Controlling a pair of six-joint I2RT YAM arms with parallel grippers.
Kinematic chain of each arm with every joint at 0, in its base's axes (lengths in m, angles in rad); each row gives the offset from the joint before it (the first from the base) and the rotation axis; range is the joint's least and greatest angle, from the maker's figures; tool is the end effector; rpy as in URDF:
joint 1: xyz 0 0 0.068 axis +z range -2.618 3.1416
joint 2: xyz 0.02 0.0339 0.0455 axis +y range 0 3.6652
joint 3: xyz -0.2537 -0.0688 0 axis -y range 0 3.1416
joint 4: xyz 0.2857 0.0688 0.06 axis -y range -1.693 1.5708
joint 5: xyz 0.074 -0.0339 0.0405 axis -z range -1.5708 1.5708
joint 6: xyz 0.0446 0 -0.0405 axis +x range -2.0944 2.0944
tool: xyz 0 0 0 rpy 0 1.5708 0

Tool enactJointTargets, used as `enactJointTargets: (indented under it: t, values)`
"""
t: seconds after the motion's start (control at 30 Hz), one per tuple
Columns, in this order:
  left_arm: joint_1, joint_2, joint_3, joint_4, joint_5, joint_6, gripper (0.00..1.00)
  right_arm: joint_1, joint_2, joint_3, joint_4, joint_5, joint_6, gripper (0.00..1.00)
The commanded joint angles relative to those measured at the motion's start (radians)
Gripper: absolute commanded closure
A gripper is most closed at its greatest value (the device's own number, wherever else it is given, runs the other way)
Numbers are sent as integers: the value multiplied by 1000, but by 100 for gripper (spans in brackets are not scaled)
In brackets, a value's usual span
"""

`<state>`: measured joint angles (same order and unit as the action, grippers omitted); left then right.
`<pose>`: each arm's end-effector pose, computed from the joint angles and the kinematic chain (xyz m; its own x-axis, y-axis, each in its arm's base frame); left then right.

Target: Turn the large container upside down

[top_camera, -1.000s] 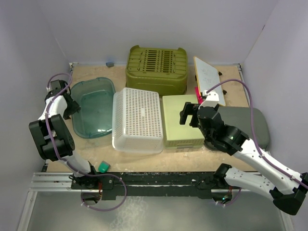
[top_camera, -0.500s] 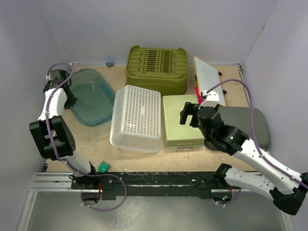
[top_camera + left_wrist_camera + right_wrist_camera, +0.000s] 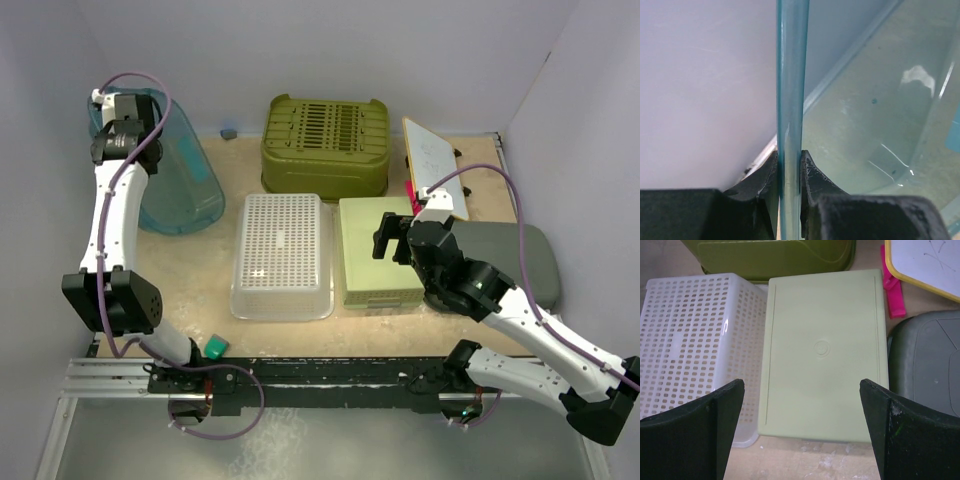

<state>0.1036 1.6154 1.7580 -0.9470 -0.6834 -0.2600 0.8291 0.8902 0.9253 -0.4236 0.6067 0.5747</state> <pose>0.3759 0.0674 0.3887 -0.5599 -0.2586 -0.7872 -0.6826 0.6824 0.2613 0.1850 0.1643 0.3388 -0.3503 0.2787 -0.8942 -0.0701 0.9442 0.3218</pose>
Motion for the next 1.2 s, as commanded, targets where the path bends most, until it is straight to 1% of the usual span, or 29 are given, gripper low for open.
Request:
enactJointTargets:
  t: [0.0, 0.13, 0.27, 0.37, 0.43, 0.53, 0.63, 0.7, 0.8, 0.97, 1.1, 1.17]
  values:
    - [-107, -44, 62, -13, -262, 70, 100, 1, 1, 9, 21, 10, 9, 1]
    - [-195, -13, 42, -22, -460, 110, 100, 2, 10, 8, 28, 5, 10, 1]
    - [-236, 13, -22, 19, -642, 137, 100, 2, 16, 11, 29, -1, 10, 1]
    - [-265, 29, -79, 66, -784, 184, 100, 1, 14, 12, 24, 6, 10, 1]
    - [-278, 35, -100, 95, -846, 213, 100, 2, 8, 10, 22, 10, 9, 1]
    - [-291, 31, -113, 136, -882, 255, 100, 1, 9, 8, 24, 13, 10, 1]
    - [-300, 24, -146, 215, -927, 320, 100, 2, 16, 6, 26, 13, 10, 1]
    - [-300, 17, -195, 313, -933, 401, 100, 1, 19, 3, 28, 11, 13, 1]
    - [-305, 13, -299, 513, -943, 560, 100, 1, 17, 3, 27, 10, 16, 1]
    - [-319, 10, -363, 589, -916, 614, 100, 1, 3, 6, 14, 5, 18, 1]
    - [-324, -33, -463, 790, -907, 800, 100, 1, 2, -1, 11, -1, 13, 1]
    - [-324, -54, -500, 839, -888, 858, 100, 2, 6, -5, 12, -4, 10, 1]
